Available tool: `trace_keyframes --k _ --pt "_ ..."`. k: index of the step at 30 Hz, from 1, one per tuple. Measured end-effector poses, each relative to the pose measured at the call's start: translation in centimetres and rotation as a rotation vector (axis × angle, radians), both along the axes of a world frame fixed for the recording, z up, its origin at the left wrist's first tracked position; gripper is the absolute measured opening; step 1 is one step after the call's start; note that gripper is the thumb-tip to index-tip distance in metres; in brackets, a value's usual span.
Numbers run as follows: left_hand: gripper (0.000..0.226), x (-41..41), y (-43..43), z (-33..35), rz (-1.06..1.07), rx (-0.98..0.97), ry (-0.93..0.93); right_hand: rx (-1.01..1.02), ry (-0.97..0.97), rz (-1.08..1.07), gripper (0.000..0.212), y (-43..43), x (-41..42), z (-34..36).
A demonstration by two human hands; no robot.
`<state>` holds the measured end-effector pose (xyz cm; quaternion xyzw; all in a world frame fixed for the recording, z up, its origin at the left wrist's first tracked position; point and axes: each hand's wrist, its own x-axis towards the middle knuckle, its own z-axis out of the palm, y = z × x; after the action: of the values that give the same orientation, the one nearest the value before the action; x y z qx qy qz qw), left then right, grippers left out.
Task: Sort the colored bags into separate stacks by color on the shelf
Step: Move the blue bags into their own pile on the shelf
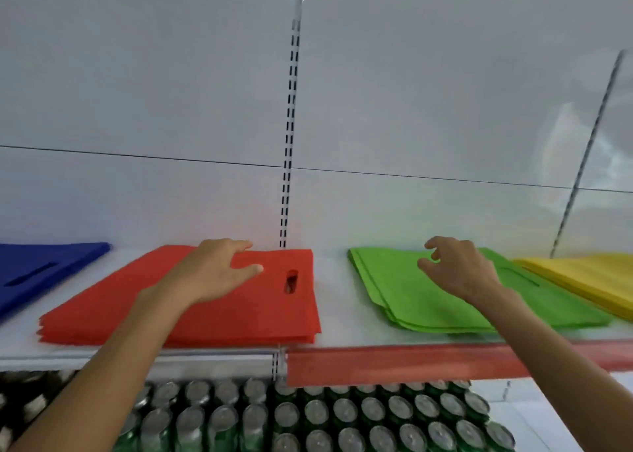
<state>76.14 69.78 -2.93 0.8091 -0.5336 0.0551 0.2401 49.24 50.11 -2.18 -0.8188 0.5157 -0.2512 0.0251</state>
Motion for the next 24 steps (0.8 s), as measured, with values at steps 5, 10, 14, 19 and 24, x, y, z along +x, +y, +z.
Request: trace_keyframes --k 5,10,14,19,24 --pt "0.056 -5.3 -5.9 0.6 -0.021 -0.033 0.033 -0.042 -0.031 -0.011 0.043 -5.8 -5.9 0.7" --pt "0.051 -9.7 -11.8 1.0 -0.040 -0.028 0.007 -0.041 -0.070 -0.020 0.042 -10.7 -11.2 0.0" --pt "0.050 -15.0 -16.8 0.9 -0.065 0.033 0.023 -0.006 -0.080 -0.022 0.040 -15.3 -16.5 0.2" --pt "0.048 -24.0 -23.5 0.3 -0.076 -0.017 0.003 -0.028 -0.111 -0.012 0.036 -22.7 -24.8 0.2" --pt "0.047 -33.9 -29.7 -1.0 -0.072 0.009 0.038 -0.031 -0.032 0.009 0.037 -29.2 -33.6 -0.2"
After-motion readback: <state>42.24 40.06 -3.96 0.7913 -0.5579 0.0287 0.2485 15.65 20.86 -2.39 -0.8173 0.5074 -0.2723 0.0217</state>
